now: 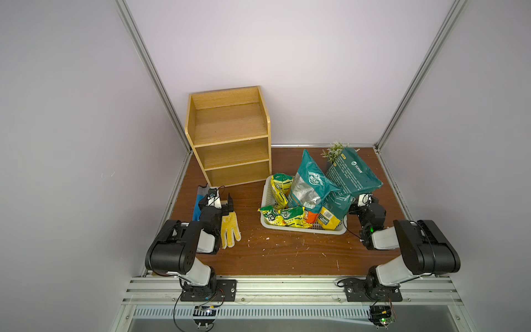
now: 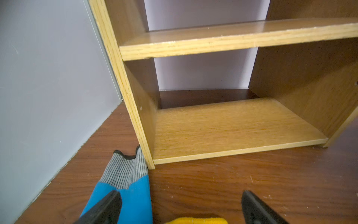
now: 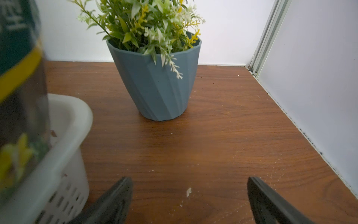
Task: Take down the fertilizer bag from the shelf
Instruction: Reset both arms
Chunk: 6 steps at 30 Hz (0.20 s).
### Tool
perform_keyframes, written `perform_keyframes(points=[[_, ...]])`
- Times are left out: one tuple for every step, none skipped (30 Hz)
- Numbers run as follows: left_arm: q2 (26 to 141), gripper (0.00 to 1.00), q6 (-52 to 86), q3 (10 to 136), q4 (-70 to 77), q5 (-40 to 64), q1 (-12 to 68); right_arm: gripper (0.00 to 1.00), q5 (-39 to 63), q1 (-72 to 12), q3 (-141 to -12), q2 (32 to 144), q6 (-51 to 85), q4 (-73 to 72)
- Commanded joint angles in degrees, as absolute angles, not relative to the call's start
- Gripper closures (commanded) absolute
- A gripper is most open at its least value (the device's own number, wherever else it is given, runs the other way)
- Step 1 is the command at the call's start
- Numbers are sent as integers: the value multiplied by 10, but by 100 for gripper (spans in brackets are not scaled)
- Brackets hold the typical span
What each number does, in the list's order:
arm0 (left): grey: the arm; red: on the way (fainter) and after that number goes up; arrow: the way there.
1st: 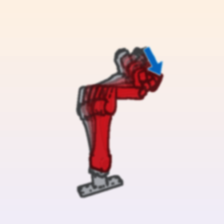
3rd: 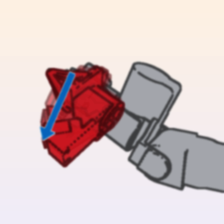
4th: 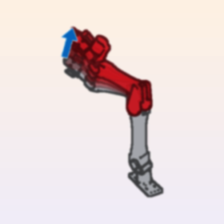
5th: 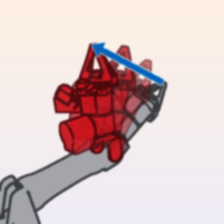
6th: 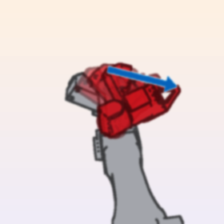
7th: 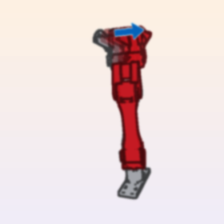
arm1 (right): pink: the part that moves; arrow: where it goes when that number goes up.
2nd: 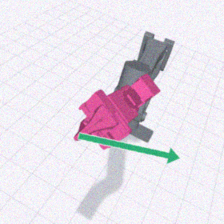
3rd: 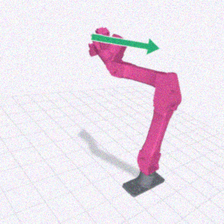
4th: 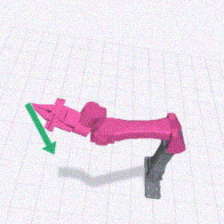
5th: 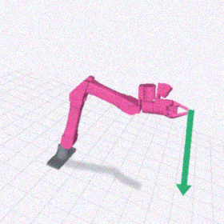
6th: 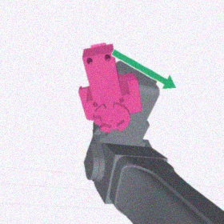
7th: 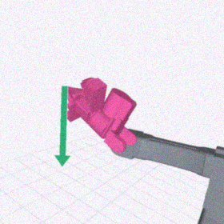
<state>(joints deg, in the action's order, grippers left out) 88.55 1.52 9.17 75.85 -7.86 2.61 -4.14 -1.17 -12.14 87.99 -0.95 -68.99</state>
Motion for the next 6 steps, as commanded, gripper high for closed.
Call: perform_keyframes(points=[[887, 1, -1, 98, 792, -96, 31, 1, -18, -21, -139, 876, -14, -711], [887, 1, 0, 98, 792, -96, 31, 1, -18, -21, -139, 875, -15, -712], [887, 1, -1, 98, 792, -96, 31, 1, -18, -21, -139, 875, -14, -712], [888, 1, -1, 98, 792, -96, 31, 1, -17, -21, -137, 873, -15, -715], [887, 1, -1, 98, 792, -96, 31, 1, -17, -21, -135, 873, -15, -719], [887, 1, -1, 98, 792, -96, 31, 1, -17, -21, -135, 873, -15, -717]])
